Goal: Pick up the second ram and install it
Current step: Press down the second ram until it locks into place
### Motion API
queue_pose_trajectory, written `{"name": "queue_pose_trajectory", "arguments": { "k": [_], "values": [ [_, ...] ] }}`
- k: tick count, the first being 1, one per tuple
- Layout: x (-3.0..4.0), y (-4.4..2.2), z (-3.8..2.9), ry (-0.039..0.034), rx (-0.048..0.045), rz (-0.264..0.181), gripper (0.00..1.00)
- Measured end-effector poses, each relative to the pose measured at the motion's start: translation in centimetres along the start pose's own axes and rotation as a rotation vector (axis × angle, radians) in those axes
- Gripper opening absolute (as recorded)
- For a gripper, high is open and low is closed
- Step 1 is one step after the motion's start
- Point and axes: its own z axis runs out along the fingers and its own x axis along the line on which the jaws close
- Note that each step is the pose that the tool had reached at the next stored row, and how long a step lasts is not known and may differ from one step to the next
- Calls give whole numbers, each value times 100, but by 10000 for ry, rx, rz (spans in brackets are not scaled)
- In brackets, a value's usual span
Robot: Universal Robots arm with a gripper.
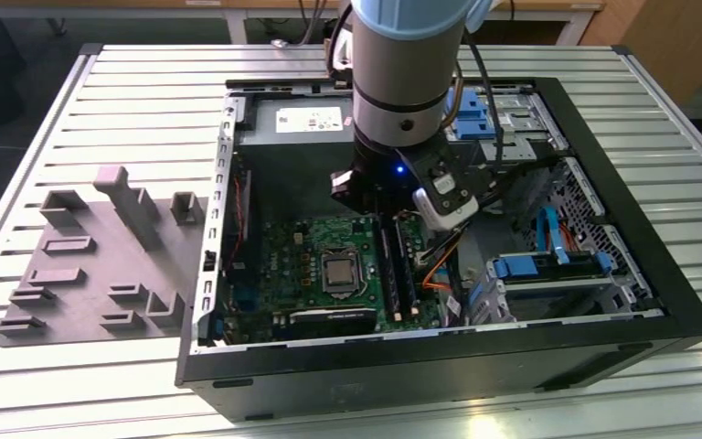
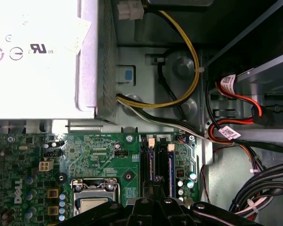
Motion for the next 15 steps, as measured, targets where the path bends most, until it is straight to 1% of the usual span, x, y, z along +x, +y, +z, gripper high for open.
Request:
{"name": "queue_pose_trajectory", "arguments": {
  "k": [15],
  "values": [
    [2, 29, 18, 0, 1, 0, 11]
  ]
}}
